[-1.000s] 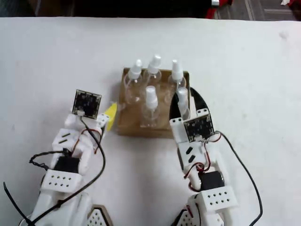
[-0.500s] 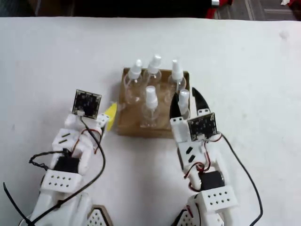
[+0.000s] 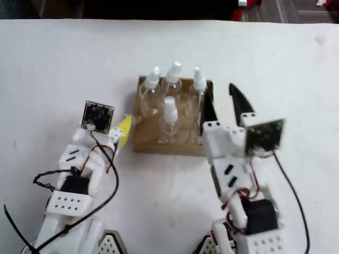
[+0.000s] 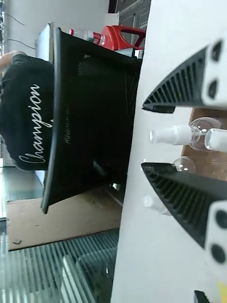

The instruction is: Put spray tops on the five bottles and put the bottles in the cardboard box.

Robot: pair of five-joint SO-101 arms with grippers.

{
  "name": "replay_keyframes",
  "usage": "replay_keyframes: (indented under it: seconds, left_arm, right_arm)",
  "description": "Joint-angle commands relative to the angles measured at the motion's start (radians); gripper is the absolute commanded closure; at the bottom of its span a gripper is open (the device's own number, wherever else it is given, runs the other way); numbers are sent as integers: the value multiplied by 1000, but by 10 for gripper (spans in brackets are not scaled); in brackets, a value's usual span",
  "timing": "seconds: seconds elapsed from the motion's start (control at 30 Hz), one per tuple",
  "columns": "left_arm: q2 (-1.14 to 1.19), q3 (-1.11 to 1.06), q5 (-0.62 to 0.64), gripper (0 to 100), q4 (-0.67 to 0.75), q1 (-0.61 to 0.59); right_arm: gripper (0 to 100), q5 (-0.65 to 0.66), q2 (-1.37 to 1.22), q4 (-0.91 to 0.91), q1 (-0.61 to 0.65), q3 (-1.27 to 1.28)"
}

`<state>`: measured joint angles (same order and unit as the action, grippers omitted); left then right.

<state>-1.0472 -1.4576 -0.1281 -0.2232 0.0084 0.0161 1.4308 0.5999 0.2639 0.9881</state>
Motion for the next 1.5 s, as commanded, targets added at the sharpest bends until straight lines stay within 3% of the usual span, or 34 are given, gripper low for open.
replay_keyframes:
  seconds: [0.0,0.23,0.37,0.43,0.57,0.73,1.0,1.23,1.47]
  left_arm:
    - [-25,8,-11,767,21,4]
    - [-22,8,-11,767,21,4]
    - [-25,-3,-11,767,28,4]
    - [-25,-3,-11,767,28,4]
    - [-25,-3,-11,767,28,4]
    - [-25,-5,-11,767,28,4]
    - [-25,-2,-11,767,28,4]
    - [-25,-2,-11,767,28,4]
    - [-25,-2,-11,767,28,4]
  right_arm:
    - [853,-11,18,148,-36,-216]
    - [859,-5,93,484,-28,-539]
    - [990,-3,174,624,-31,-626]
    - [964,-3,237,685,-36,-660]
    - [984,-3,381,739,-38,-698]
    - [983,-11,369,892,-38,-786]
    - [983,-12,377,986,-36,-781]
    - [983,-5,377,957,-36,-471]
    - [983,-5,377,733,-36,-44]
